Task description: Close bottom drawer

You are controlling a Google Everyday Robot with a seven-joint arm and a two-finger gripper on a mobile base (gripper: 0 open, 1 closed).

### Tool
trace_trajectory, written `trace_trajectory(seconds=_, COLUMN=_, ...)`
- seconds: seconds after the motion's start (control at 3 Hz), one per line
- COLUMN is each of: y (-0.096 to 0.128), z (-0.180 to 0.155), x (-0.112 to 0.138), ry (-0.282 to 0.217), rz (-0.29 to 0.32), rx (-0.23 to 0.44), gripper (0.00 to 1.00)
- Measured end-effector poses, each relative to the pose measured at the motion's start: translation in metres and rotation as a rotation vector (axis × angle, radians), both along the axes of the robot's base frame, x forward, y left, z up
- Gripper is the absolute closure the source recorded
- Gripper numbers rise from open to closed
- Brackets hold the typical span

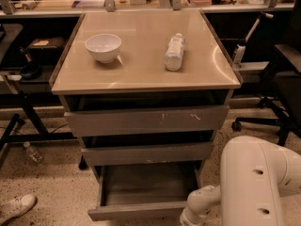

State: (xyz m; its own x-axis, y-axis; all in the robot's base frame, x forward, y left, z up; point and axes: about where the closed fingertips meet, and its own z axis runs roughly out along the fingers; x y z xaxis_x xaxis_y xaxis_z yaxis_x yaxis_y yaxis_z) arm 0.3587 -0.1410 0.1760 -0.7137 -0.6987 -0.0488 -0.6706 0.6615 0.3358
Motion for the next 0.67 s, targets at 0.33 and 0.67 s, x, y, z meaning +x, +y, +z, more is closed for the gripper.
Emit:
trace_trajectory(seconds=0.33, y=0.0000, z=0.0000, x=0.0000, ry=0.000, rz=0.000, rx=0.000, gripper=0.24)
trace_trajectory(seconds=0.67, y=0.0000, z=0.0000, x=0.0000, ry=0.000, rz=0.000, rx=0.000, gripper=0.48)
